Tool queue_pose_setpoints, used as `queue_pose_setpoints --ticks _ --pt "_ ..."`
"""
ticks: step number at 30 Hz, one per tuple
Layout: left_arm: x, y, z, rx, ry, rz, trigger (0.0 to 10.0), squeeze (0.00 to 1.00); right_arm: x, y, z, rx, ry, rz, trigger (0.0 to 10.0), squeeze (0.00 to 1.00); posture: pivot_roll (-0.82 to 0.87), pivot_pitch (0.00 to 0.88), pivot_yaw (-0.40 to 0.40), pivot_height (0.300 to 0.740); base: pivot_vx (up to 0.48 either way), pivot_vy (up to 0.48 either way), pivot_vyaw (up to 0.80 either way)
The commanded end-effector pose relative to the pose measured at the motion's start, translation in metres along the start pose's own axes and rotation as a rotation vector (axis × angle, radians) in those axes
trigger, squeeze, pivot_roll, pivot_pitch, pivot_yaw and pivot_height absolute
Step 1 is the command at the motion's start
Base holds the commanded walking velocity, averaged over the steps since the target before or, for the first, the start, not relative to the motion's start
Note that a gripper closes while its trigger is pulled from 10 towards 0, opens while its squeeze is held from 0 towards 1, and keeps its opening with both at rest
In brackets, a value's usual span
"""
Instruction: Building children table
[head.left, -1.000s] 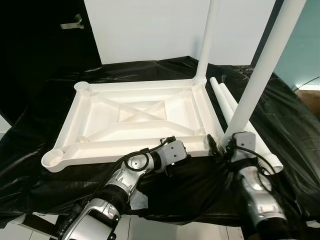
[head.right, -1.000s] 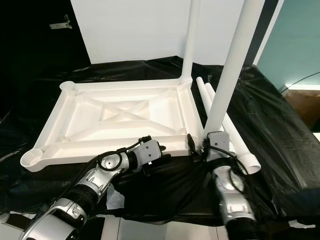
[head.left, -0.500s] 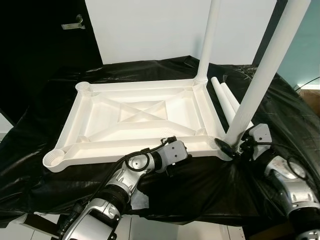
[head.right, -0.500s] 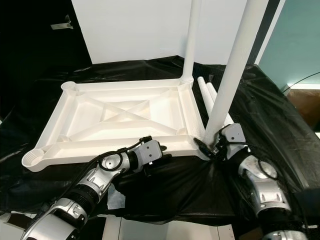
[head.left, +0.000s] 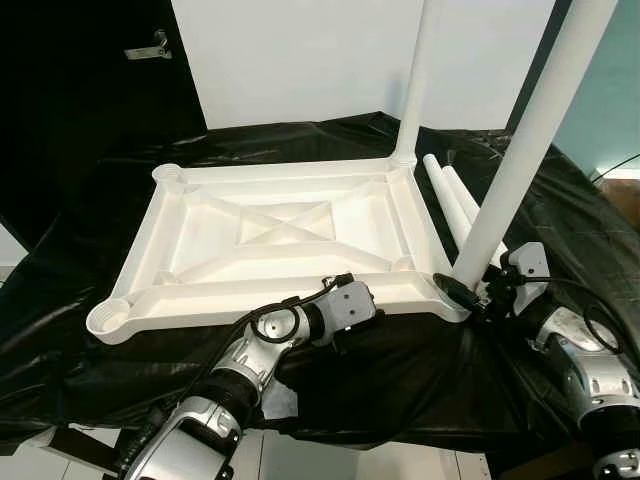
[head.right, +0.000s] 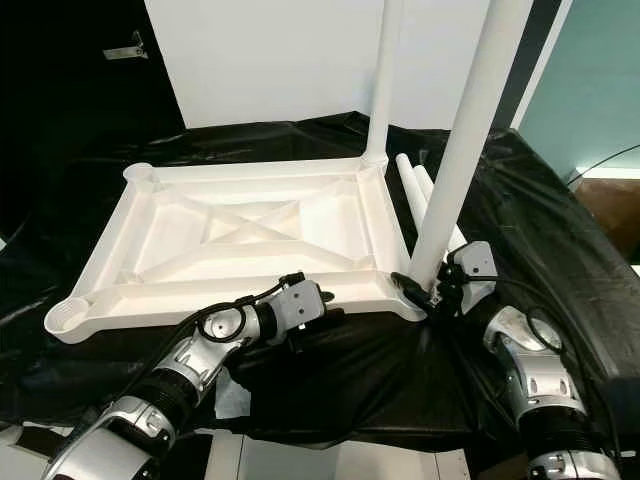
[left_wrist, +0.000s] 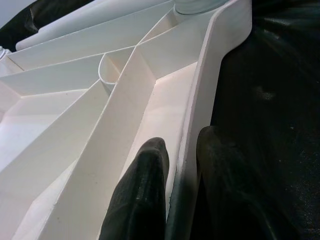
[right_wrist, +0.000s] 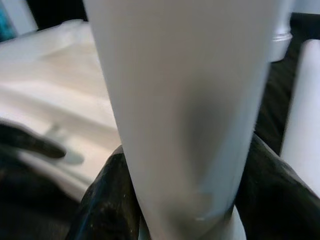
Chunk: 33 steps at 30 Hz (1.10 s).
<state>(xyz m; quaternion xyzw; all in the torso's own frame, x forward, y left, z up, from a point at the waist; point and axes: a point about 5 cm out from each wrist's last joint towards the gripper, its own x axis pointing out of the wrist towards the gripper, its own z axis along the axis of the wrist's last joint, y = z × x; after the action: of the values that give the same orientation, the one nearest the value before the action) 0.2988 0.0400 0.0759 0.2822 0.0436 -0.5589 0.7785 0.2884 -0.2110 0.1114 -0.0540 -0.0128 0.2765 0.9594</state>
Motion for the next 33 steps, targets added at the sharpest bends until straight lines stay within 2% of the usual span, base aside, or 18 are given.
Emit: queue_pose_setpoints --ticks 1,3,4,6,9,13,22,23,24,25,26,27,31,33 --pt "0.0 -0.034 -0.036 -0.084 0.165 -0.119 10.0 0.0 0.005 0.012 -0.009 0.084 -0.026 -0.094 0.0 0.0 -0.05 0.002 -0.007 0.74 0.0 0.0 0.0" --pt "0.0 -0.034 -0.036 -0.084 0.165 -0.119 10.0 0.0 0.005 0.012 -0.009 0.084 -0.026 -0.094 0.0 0.0 -0.05 0.002 -0.007 0.74 0.0 0.0 0.0" --pt "-0.001 -0.035 -0.037 -0.086 0.166 -0.119 10.0 0.0 0.007 0.017 -0.015 0.111 -0.048 -0.334 0.0 0.0 -0.04 0.004 -0.008 0.74 0.0 0.0 0.0" --pt "-0.001 -0.035 -0.037 -0.086 0.166 -0.119 10.0 0.0 0.007 0.017 -0.015 0.111 -0.048 -0.334 0.0 0.0 -0.04 0.004 -0.008 0.74 0.0 0.0 0.0" --pt "-0.001 -0.036 -0.038 -0.086 0.167 -0.123 10.0 0.0 0.009 0.037 -0.02 0.16 -0.045 -0.673 0.0 0.0 -0.04 0.007 0.002 0.74 0.0 0.0 0.0" --pt "-0.002 -0.034 -0.038 -0.082 0.17 -0.126 10.0 0.0 0.015 0.045 -0.017 0.185 -0.057 -0.694 0.0 0.0 -0.05 0.004 0.007 0.74 0.0 0.0 0.0" --pt "-0.002 -0.032 -0.037 -0.075 0.172 -0.128 10.0 0.0 0.02 0.047 -0.013 0.16 -0.047 -0.74 0.0 0.0 -0.05 0.0 0.016 0.74 0.0 0.0 0.0" --pt "-0.002 -0.032 -0.037 -0.071 0.174 -0.129 10.0 0.0 0.025 0.05 -0.01 0.148 -0.053 -0.743 4.5 0.0 -0.05 0.0 0.017 0.74 0.0 0.0 0.0" --pt "-0.002 -0.032 -0.037 -0.071 0.174 -0.129 10.0 0.0 0.025 0.05 -0.01 0.148 -0.053 -0.743 4.5 0.0 -0.05 0.0 0.017 0.74 0.0 0.0 0.0" --pt "-0.002 -0.031 -0.037 -0.067 0.177 -0.13 10.0 0.0 0.032 0.056 -0.004 0.117 -0.063 -0.721 10.0 0.0 -0.05 0.002 0.019 0.74 0.0 0.0 0.0" --pt "-0.002 -0.03 -0.038 -0.066 0.177 -0.13 10.0 0.0 0.034 0.057 -0.003 0.104 -0.063 -0.712 10.0 0.0 -0.05 0.003 0.019 0.74 0.0 0.0 0.0" --pt "-0.002 -0.031 -0.038 -0.066 0.178 -0.132 10.0 0.0 0.035 0.057 -0.001 0.115 -0.086 -0.695 10.0 1.0 -0.05 0.003 0.019 0.74 0.0 0.0 0.0" --pt "-0.003 -0.031 -0.038 -0.065 0.179 -0.133 10.0 0.0 0.035 0.058 0.002 0.126 -0.11 -0.675 10.0 1.0 -0.05 0.007 0.016 0.74 0.0 0.0 0.0" --pt "-0.002 -0.034 -0.039 -0.067 0.179 -0.136 10.0 0.0 0.036 0.057 0.002 0.096 -0.102 -0.647 10.0 1.0 -0.06 0.009 0.014 0.74 0.0 0.0 0.0"
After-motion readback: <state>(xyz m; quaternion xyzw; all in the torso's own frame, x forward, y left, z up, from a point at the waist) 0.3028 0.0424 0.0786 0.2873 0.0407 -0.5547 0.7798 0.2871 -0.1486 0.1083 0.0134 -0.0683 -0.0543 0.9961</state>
